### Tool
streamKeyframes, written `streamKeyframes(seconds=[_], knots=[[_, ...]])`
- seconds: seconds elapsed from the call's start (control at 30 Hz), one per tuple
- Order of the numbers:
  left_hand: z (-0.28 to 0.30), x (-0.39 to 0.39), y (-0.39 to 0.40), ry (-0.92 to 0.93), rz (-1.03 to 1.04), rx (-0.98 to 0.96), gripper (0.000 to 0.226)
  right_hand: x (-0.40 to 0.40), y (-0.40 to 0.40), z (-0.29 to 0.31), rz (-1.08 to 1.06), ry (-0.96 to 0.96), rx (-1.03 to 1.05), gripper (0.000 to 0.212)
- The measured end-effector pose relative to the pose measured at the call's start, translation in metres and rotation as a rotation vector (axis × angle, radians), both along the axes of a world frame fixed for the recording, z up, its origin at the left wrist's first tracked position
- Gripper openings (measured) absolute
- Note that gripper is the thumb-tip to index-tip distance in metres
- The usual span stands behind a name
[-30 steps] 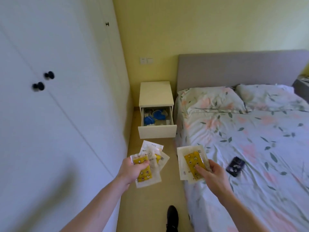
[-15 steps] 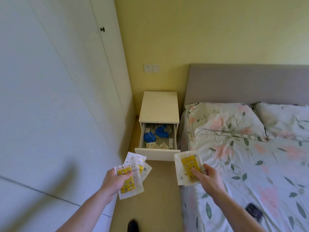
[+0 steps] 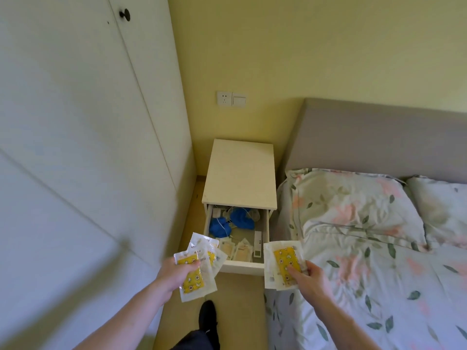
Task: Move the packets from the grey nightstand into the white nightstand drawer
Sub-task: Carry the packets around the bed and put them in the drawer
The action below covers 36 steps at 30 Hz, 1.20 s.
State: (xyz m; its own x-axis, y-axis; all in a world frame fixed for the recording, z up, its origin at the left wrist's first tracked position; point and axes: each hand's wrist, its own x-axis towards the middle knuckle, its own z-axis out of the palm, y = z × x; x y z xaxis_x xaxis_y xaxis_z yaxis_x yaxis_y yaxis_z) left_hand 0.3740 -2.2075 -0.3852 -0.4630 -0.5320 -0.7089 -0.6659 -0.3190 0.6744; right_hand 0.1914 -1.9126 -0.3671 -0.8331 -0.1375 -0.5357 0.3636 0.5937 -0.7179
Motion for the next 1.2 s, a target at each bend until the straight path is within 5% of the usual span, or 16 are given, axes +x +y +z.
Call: streamKeyframes(seconds=[0.33, 0.5, 0.67, 1.07, 1.2], knots=[[-0.046, -0.123, -0.051, -0.197, -0.095, 0.041, 0.029, -0.097, -0.061, -0.058, 0.049, -0.161, 0.165, 0.012], [-0.09, -0.165, -0.058, -0.231, -0.044, 0.064, 0.017, -0.153, -0.087, -0.143, 0.151, -0.238, 0.277, 0.023], [-0.161, -0.192, -0.076, -0.314, 0.024, 0.149, 0.027, -0.193, -0.134, -0.202, 0.217, -0.293, 0.268, 0.009], [-0.33, -0.251, -0.093, -0.396, -0.084, 0.147, 0.015, -0.203, -0.178, -0.402, 0.244, -0.371, 0.344, 0.007], [-0.353, -0.253, -0.089, -0.43, -0.153, 0.161, 0.016, -0.193, -0.174, -0.431, 0.225, -0.442, 0.412, 0.025]])
